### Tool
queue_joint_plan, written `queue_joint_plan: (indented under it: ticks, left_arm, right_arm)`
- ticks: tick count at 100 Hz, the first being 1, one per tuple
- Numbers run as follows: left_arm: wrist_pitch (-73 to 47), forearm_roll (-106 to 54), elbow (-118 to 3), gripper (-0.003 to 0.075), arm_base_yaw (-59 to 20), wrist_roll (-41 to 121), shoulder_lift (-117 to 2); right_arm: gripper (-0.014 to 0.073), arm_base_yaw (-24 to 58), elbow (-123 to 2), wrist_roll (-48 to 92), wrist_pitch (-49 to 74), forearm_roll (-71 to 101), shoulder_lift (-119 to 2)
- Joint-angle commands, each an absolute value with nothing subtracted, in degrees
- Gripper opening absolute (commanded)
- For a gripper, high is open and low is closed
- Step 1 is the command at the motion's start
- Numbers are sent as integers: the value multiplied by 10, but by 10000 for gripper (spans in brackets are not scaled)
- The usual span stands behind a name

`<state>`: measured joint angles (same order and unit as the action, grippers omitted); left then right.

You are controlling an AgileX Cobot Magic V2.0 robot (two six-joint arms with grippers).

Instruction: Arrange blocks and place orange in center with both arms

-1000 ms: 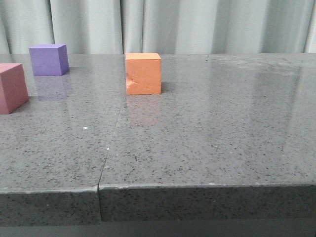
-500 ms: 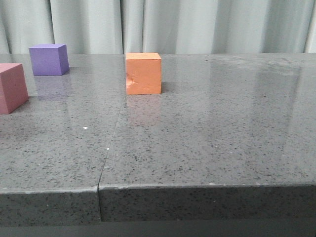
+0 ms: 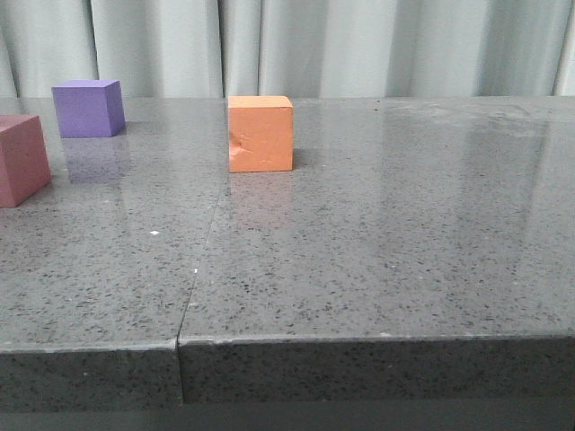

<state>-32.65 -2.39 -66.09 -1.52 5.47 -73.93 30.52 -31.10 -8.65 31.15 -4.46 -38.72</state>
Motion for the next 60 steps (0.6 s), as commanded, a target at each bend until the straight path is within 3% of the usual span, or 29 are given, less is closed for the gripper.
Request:
queue_joint_plan:
  ticks: [1, 60]
  left_arm:
    - [-315, -34, -712, 599, -21, 72, -749]
    - [-496, -432, -912, 599, -22, 565, -893]
  right_arm:
    - [-68, 303, -325, -82, 275, -53, -385]
    - [-68, 303, -325, -82, 275, -53, -385]
